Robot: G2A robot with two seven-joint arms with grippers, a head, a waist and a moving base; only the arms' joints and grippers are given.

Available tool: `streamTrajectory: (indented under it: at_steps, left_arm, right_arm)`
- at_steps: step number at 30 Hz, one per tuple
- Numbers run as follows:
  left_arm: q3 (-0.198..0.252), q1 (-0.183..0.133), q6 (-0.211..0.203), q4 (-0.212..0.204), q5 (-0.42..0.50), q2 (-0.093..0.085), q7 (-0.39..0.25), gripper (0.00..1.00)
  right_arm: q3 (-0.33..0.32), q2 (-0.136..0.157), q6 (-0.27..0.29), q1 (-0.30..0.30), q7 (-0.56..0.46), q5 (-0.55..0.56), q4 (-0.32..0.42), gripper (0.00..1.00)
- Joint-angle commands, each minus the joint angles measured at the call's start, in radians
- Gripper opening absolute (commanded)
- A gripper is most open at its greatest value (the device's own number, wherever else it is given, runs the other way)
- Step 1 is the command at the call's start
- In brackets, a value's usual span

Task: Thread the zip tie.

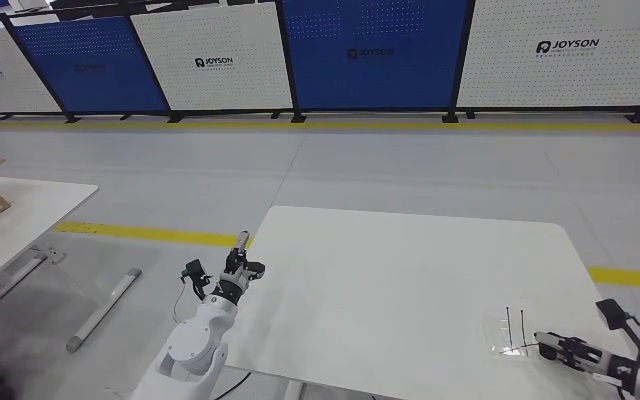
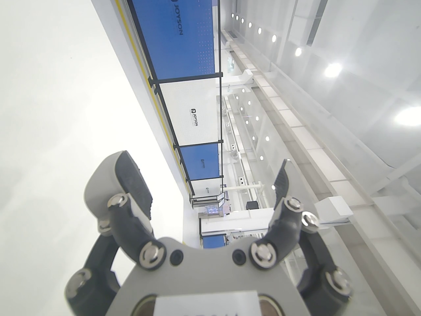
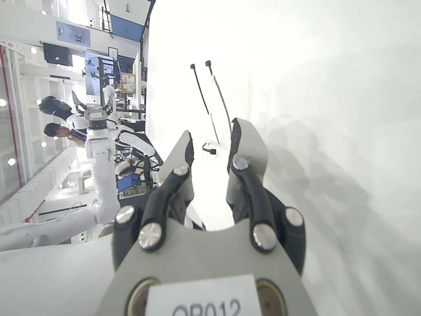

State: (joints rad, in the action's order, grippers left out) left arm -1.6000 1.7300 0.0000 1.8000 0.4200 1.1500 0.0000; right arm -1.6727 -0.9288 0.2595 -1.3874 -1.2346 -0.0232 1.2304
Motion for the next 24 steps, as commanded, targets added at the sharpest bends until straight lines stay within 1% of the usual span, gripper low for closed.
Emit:
streamTrajectory:
  at_steps: [1, 4, 5, 7, 12, 16, 19, 22, 24]
  left_arm:
    - [0.0, 0.0, 0.0, 0.0, 0.0, 0.0, 0.0, 1.0]
    - [0.0, 0.0, 0.0, 0.0, 0.0, 0.0, 0.0, 1.0]
    - [0.0, 0.0, 0.0, 0.0, 0.0, 0.0, 0.0, 1.0]
    - [0.0, 0.0, 0.0, 0.0, 0.0, 0.0, 0.0, 1.0]
    - [0.0, 0.0, 0.0, 0.0, 0.0, 0.0, 0.0, 1.0]
    - [0.0, 0.0, 0.0, 0.0, 0.0, 0.0, 0.0, 1.0]
    - [0.0, 0.0, 0.0, 0.0, 0.0, 0.0, 0.0, 1.0]
    - [0.0, 0.0, 0.0, 0.0, 0.0, 0.0, 0.0, 1.0]
    - [0.0, 0.0, 0.0, 0.0, 0.0, 0.0, 0.0, 1.0]
  right_arm:
    - [0.002, 0.001, 0.002, 0.0, 0.001, -0.007, -0.003, 0.2]
    - [0.005, 0.004, 0.003, 0.0, 0.002, -0.012, -0.006, 0.2]
    - [0.006, 0.004, 0.004, 0.0, 0.002, -0.014, -0.006, 0.12]
    - [0.009, 0.006, 0.004, 0.001, 0.003, -0.016, -0.007, 0.0]
    - [0.008, 0.011, 0.004, -0.003, 0.004, -0.024, 0.003, 0.0]
    - [-0.004, 0.016, 0.014, -0.014, -0.002, -0.045, 0.02, 0.0]
    - [-0.022, 0.019, 0.033, -0.025, -0.013, -0.095, 0.029, 0.0]
    - [-0.054, 0.021, 0.057, -0.04, -0.032, -0.191, 0.037, 0.0]
    - [-0.074, 0.023, 0.068, -0.052, -0.062, -0.265, 0.044, 0.0]
